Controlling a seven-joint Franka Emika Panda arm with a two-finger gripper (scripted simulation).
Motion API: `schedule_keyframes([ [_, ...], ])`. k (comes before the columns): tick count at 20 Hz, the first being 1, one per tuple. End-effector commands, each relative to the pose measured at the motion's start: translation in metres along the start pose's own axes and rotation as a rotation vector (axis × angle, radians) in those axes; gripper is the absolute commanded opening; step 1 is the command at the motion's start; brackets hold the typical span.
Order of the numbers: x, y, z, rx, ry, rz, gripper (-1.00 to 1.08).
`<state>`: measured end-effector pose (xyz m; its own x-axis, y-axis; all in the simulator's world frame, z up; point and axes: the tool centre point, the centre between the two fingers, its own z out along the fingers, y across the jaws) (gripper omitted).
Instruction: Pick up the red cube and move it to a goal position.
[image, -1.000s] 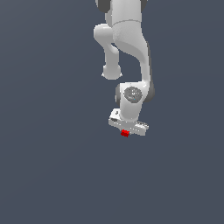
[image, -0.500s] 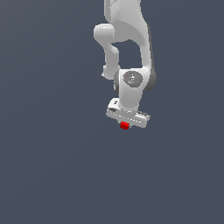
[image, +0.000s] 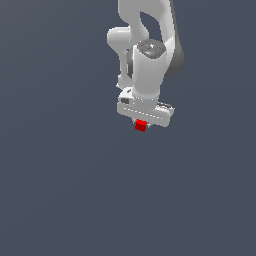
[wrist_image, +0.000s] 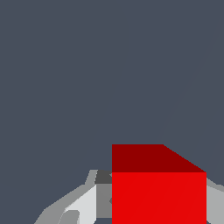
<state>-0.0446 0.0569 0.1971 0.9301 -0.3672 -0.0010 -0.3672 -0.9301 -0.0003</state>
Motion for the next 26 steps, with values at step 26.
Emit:
schedule_keyframes([
  [26,-0.03,0.047,-0.267,0.0,0.001,0.0,-1.0],
])
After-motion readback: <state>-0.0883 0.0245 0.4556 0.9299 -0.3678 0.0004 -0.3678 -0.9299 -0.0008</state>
